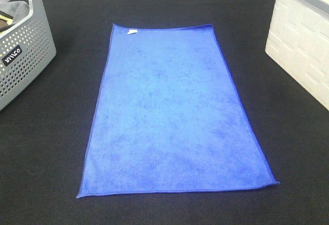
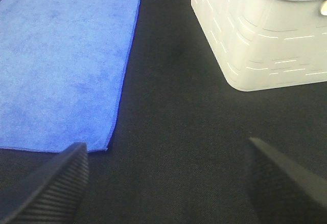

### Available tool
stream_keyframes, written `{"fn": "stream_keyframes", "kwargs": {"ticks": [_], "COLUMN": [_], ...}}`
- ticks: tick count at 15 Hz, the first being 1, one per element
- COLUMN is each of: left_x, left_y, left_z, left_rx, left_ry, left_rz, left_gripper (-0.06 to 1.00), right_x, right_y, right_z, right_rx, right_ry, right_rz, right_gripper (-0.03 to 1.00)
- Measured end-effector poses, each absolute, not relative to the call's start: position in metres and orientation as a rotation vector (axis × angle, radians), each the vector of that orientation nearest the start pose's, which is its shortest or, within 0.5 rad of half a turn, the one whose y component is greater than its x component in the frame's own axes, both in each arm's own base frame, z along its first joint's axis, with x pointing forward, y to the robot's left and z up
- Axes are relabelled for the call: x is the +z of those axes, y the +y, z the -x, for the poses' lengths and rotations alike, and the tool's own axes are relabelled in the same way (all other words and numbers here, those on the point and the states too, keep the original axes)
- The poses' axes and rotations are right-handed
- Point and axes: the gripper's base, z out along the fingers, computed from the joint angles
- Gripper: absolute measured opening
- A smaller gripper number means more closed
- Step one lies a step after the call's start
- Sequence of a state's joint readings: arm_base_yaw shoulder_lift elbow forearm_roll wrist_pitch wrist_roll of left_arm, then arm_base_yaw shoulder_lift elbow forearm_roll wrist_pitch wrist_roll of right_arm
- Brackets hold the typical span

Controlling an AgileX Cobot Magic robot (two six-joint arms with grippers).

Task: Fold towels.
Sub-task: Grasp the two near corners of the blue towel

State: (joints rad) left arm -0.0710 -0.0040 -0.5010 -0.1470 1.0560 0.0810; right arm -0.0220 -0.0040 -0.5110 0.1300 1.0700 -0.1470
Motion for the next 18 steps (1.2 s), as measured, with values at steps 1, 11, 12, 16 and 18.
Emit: {"fn": "stream_keyframes", "kwargs": {"ticks": [1,11,12,16,18], "left_x": [0.2786,0.2786,0.2786,0.2786,0.2786], "left_y": [-0.0112,-0.0112,-0.0112,-0.0112,-0.0112], "left_z": [0.0067,0.0067,0.0067,0.0067,0.0067], "left_rx": [-0.169,-0.169,-0.169,-0.169,-0.169], "left_ry": [2.024,2.024,2.024,2.024,2.024], "left_rz": [-0.161,-0.161,-0.161,-0.161,-0.161], "left_gripper": [0.74,0.74,0.74,0.74,0.74], "right_x": [0.2801,0.2801,0.2801,0.2801,0.2801], "right_y": [0.0105,0.0105,0.0105,0.0105,0.0105], "right_z": [0.0073,0.0073,0.0073,0.0073,0.0073], "right_rx": [0.049,0.049,0.049,0.049,0.049], "right_ry": [2.028,2.028,2.028,2.028,2.028], "right_rz": [0.135,0.135,0.135,0.135,0.135], "right_gripper": [0.78,0.78,0.78,0.78,0.78]}}
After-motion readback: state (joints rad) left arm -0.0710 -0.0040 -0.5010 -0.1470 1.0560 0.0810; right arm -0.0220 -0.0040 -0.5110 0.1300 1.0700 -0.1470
